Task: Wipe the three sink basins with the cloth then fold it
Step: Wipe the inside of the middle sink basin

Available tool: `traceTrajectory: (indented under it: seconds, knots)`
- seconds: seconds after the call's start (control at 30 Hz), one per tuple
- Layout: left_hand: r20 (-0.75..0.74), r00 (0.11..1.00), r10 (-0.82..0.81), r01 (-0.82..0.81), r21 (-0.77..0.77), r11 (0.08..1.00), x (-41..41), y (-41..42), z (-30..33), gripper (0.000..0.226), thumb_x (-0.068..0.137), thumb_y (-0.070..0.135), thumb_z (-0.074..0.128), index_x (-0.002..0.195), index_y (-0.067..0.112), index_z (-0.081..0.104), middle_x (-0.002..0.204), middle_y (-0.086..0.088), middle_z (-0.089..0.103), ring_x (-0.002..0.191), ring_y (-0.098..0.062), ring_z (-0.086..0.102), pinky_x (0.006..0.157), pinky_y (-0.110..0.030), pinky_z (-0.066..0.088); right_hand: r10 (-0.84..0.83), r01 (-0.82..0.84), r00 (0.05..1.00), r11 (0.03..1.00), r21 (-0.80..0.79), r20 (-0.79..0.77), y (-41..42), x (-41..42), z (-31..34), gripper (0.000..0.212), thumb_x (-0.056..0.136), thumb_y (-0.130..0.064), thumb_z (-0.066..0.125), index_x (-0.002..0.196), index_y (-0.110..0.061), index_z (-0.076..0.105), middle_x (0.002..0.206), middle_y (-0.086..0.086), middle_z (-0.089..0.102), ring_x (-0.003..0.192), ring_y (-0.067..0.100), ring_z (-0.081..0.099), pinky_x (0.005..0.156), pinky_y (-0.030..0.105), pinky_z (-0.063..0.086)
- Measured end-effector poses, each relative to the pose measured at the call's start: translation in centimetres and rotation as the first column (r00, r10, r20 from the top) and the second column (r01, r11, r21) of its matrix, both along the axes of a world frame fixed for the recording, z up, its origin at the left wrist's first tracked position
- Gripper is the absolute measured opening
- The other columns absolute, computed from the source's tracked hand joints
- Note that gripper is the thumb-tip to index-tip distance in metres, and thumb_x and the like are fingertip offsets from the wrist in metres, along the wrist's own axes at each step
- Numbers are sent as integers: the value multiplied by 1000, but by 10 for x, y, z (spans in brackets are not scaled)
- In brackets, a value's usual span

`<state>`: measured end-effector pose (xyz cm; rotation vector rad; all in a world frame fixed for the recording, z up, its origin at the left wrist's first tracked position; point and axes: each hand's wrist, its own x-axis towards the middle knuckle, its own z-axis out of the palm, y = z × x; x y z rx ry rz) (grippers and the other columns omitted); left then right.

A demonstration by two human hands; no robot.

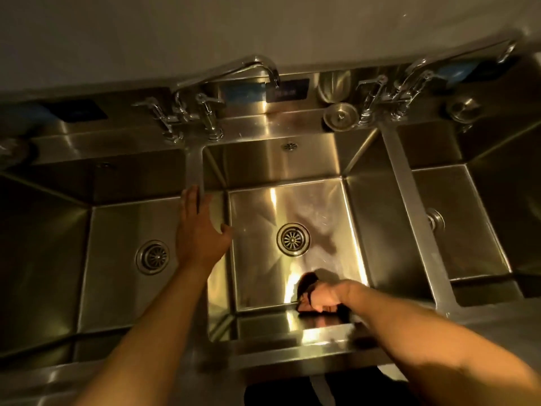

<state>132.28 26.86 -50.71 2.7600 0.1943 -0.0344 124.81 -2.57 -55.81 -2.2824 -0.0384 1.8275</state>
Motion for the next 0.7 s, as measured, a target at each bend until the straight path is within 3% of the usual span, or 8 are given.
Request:
traceTrajectory:
  seconds: [0.1,0.2,0.3,0.33,0.43,0.5,0.6,0.7]
  knots:
    - [-29,999,-18,18,-12,1000,-1,0,3,96,81,38,74,161,15,27,171,-8,20,159,-31,14,121,-50,36,-22,21,999,998,56,23,-4,-8,33,19,90,-26,58,85,-12,71,85,14,69,73,24,61,65,24,56]
    - [-14,1000,-10,9,-85,996,-6,-3,10,103,83,41,76,164,12,20,172,-11,18,160,-31,11,123,-52,31,-158,139,980,978,153,120,-7,-24,65,29,92,-35,64,107,-14,76,107,7,75,85,12,62,89,33,53]
    - [3,1000,-13,13,-149,989,-11,-3,20,103,82,32,80,164,11,21,172,-13,19,160,-32,11,123,-55,29,-175,119,954,967,227,245,-16,-41,89,26,93,-41,63,107,-22,74,85,-13,72,70,-8,61,72,13,47]
    - [-4,1000,-27,27,-140,990,-12,-4,24,102,83,30,79,164,10,21,172,-15,19,160,-33,11,123,-57,27,-158,96,943,972,215,294,-17,-46,98,29,91,-49,60,105,-26,71,84,-14,71,74,-6,64,73,17,49]
    - [-60,989,-138,138,6,990,-24,-14,36,90,88,32,69,164,13,23,172,-13,17,161,-30,9,125,-63,14,-52,9,880,996,92,472,-13,-63,113,33,80,-62,47,95,-34,57,104,-1,61,106,26,60,94,38,49]
    - [-87,954,-287,295,100,950,-52,-32,38,81,93,31,62,164,16,25,173,-9,18,161,-26,12,126,-60,10,-70,38,841,997,70,536,-13,-74,122,35,78,-64,44,93,-35,55,101,-6,49,112,27,54,98,44,43]
    - [-74,915,-396,392,-65,918,-115,-63,36,71,89,26,61,157,19,41,165,-6,36,155,-24,29,124,-53,22,-119,60,775,991,116,620,-15,-94,131,51,77,-68,44,114,-38,64,107,-9,48,115,21,49,101,45,39]
    - [-112,882,-457,427,-215,878,-169,-88,29,56,93,29,60,148,20,52,150,-2,54,138,-21,51,117,-44,39,-222,127,694,974,186,685,-21,-115,136,63,75,-76,37,118,-41,66,107,-12,49,112,14,45,99,38,39]
